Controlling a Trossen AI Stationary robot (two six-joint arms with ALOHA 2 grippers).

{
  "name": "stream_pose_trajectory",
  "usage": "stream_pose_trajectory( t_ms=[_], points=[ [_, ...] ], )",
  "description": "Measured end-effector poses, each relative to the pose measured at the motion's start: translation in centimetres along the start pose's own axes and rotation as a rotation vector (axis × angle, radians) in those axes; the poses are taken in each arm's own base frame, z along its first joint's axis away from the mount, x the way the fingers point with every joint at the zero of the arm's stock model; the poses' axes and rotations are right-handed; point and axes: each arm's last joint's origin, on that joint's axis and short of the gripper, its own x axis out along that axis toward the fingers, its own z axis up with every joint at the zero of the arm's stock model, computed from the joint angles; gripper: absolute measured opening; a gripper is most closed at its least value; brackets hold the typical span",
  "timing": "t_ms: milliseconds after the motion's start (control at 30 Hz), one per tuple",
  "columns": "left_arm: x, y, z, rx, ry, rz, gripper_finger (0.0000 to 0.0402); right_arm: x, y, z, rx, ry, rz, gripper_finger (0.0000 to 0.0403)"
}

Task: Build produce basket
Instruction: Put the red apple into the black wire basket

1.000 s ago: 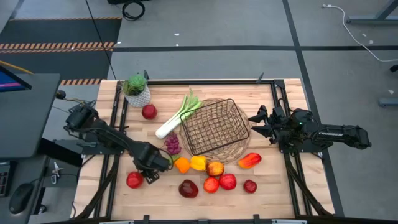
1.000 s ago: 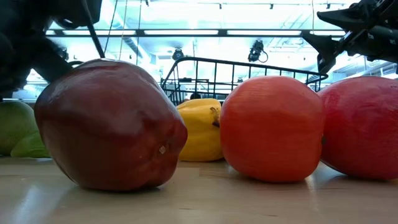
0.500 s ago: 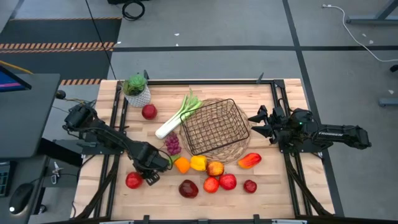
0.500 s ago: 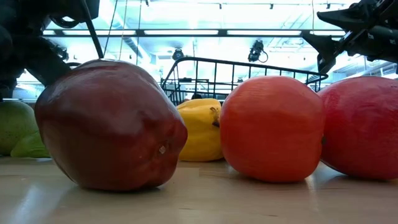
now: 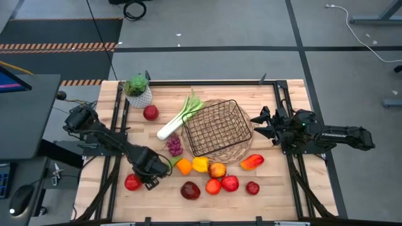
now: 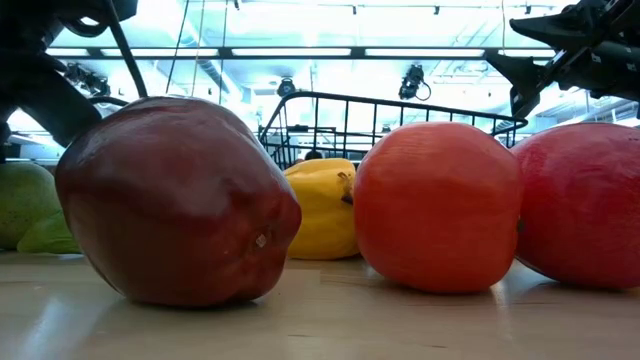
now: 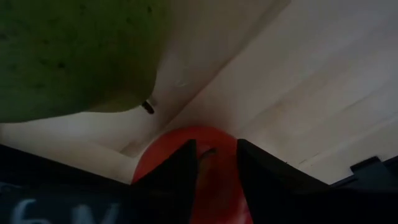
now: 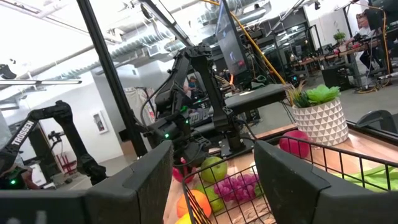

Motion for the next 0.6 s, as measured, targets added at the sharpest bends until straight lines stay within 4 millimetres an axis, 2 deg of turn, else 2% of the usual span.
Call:
stream_pose_trajectory(
  t_ms=[333, 600],
  points=[
    [0.05, -0.04, -0.1, 0.013, -0.001, 0.003, 0.0117, 0.0, 0.0, 0.0, 0.0, 0.0, 0.0, 0.0231],
    [0.05, -0.03, -0.1, 0.032, -0.002, 0.004, 0.0062, 0.0, 0.0, -0.01, 0.0, 0.0, 0.0, 0.0231]
  ],
)
